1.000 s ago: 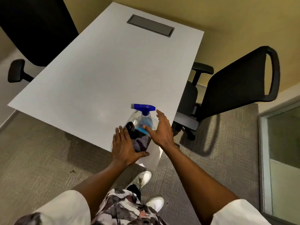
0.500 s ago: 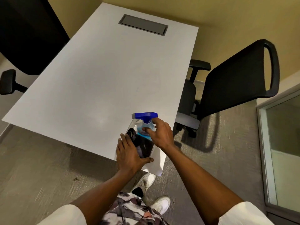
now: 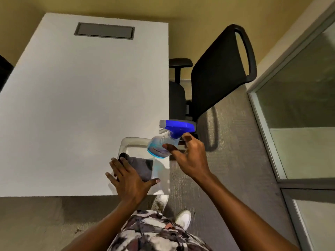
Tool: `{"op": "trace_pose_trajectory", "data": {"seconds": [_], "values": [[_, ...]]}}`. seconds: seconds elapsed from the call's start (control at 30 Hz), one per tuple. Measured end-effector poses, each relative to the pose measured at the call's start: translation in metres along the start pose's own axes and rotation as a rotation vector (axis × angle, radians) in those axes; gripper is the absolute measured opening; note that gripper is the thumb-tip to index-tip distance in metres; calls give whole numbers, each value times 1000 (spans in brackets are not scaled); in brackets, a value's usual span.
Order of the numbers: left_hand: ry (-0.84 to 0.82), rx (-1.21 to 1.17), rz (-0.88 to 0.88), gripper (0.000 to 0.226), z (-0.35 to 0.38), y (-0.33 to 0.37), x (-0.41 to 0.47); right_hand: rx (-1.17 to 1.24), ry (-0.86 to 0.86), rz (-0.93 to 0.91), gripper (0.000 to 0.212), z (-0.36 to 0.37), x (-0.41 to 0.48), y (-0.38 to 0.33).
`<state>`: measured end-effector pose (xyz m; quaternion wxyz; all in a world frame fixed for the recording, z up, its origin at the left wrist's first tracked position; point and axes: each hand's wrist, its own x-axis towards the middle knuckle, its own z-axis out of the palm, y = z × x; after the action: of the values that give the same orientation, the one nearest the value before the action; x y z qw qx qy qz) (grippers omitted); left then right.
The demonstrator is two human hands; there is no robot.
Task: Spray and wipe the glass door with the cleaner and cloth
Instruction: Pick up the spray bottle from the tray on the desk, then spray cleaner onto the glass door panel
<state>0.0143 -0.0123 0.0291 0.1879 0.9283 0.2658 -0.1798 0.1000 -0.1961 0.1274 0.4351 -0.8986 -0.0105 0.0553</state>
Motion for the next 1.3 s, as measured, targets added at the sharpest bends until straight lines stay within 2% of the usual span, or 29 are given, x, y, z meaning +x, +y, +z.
{"op": "trace_pose_trajectory", "data": {"seconds": [0.13, 0.23, 0.33, 0.4, 0.53, 0.7, 0.87, 0.93, 1.1, 1.17, 1.3], "values": [[47, -246, 290, 171, -10, 30, -12, -11, 113, 43, 51, -33, -22, 8], [46, -363, 546, 154, -11, 70, -21, -22, 206, 62, 54, -56, -38, 16], [-20, -473, 772, 127, -14, 113, -37, -16, 322, 89, 53, -76, -56, 22], [-23, -484, 872, 124, -11, 138, -47, -10, 410, 120, 52, -91, -69, 26], [-60, -427, 963, 111, 4, 168, -64, 1, 571, 195, 50, -118, -95, 38], [-268, -496, 1068, 100, 16, 209, -96, -5, 766, 276, 47, -154, -129, 53], [-445, -475, 1152, 100, 30, 258, -140, 22, 949, 340, 47, -198, -162, 75], [-532, -436, 1199, 99, 35, 281, -159, 40, 1015, 349, 40, -218, -176, 86], [-669, -399, 1394, 94, 58, 340, -214, 117, 1202, 350, 36, -276, -212, 116], [-680, -358, 1484, 94, 74, 365, -236, 136, 1262, 329, 39, -302, -228, 131], [-738, -327, 1537, 91, 98, 417, -291, 167, 1342, 272, 46, -356, -261, 161]]}}
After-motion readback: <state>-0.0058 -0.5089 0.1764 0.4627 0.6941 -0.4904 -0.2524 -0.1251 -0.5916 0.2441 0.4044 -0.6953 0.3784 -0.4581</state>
